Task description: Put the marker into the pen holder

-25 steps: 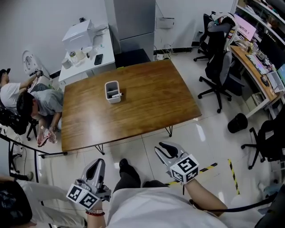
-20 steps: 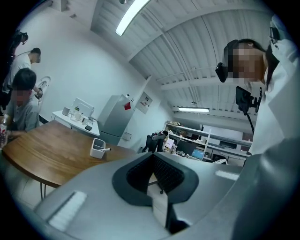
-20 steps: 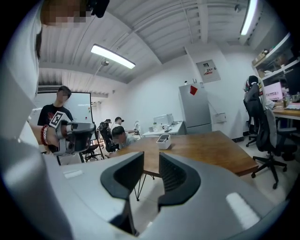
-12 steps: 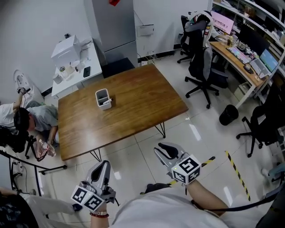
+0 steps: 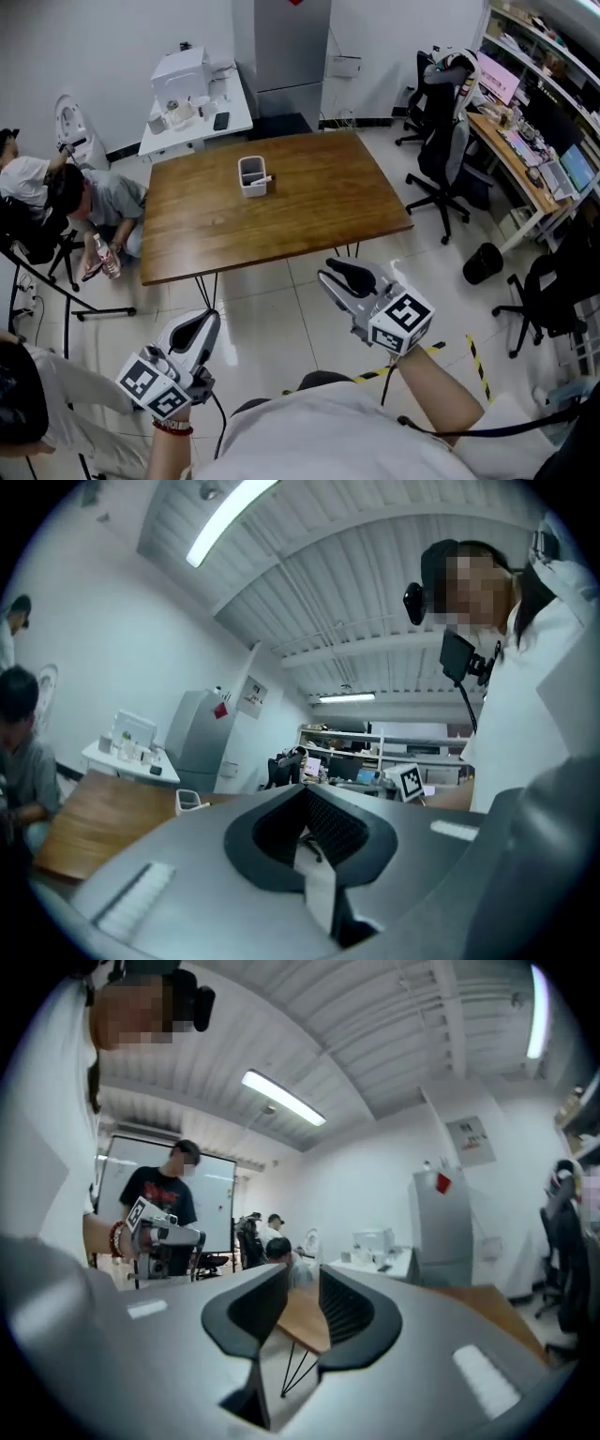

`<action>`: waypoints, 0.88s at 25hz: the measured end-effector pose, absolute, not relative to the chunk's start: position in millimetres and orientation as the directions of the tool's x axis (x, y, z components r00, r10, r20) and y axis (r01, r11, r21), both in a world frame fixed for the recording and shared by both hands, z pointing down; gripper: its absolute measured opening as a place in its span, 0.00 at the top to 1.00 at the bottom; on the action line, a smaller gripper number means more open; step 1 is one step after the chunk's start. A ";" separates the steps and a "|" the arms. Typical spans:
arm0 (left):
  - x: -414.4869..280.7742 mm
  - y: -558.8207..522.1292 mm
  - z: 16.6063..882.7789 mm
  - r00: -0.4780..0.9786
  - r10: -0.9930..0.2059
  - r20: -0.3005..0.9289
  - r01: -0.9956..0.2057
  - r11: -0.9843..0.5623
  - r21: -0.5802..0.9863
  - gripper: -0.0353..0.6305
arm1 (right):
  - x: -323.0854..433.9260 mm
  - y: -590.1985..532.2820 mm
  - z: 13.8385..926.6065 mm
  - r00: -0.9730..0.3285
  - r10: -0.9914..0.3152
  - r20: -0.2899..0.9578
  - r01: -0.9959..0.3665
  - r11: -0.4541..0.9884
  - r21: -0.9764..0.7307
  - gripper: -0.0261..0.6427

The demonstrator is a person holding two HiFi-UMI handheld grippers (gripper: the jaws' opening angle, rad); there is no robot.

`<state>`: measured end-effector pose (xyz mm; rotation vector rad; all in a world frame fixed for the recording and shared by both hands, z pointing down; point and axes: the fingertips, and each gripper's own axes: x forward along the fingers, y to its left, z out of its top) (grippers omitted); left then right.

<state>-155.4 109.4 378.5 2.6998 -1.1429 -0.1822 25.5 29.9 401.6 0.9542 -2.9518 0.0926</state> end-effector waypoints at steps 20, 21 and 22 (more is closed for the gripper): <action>-95.2 168.8 367.8 0.596 -0.799 -0.085 -0.762 -0.596 0.256 0.95 | 72.9 110.0 387.4 -0.742 -0.670 0.038 -0.670 0.737 -0.088 0.84; -89.7 167.9 365.4 0.607 -0.790 -0.087 -0.753 -0.607 0.254 0.95 | 77.4 110.8 388.9 -0.734 -0.678 0.039 -0.678 0.729 -0.094 0.84; -85.6 167.4 363.1 0.616 -0.783 -0.089 -0.745 -0.616 0.255 0.95 | 80.0 111.6 390.4 -0.729 -0.684 0.042 -0.684 0.723 -0.099 0.84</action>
